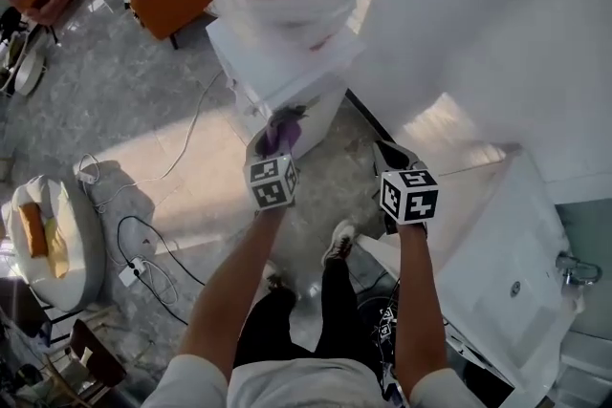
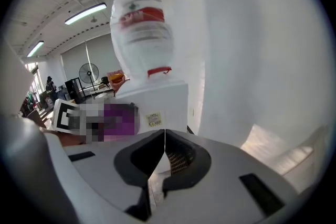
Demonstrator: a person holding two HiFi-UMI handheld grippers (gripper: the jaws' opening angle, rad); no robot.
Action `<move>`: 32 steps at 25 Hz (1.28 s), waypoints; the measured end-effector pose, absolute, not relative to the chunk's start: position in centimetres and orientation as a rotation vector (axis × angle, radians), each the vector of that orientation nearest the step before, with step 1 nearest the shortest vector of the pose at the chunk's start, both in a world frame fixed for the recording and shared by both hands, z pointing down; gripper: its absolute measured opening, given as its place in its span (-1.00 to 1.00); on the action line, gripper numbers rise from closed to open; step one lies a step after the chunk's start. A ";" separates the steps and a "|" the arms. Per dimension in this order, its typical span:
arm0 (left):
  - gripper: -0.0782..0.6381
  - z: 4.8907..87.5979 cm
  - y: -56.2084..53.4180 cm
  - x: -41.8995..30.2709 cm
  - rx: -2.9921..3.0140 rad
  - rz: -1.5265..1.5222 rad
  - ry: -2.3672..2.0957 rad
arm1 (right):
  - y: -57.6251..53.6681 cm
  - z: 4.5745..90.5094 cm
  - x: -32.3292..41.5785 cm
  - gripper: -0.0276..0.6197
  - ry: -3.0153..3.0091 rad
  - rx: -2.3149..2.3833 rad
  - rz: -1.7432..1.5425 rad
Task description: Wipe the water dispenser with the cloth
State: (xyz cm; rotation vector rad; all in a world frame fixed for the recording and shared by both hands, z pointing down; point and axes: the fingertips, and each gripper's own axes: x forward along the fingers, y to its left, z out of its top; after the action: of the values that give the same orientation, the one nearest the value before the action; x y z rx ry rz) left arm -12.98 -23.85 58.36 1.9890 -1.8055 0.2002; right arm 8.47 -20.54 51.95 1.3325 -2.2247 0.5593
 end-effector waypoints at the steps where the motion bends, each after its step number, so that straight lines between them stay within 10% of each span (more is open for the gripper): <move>1: -0.61 56.6 -23.5 -13.1 2.009 0.183 -1.805 | -20.4 50.6 8.1 -0.87 -2.230 1.333 0.544; 32: -0.60 17.0 -3.9 -27.7 2.554 0.232 -2.050 | -10.5 17.5 -10.9 -0.87 -2.631 1.013 -0.229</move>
State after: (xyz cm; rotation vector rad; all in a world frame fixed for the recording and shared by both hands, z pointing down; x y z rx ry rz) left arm -27.68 -3.91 17.03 2.5539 -2.0498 0.2315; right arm -10.90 -10.45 17.51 1.0131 -2.6313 -0.2290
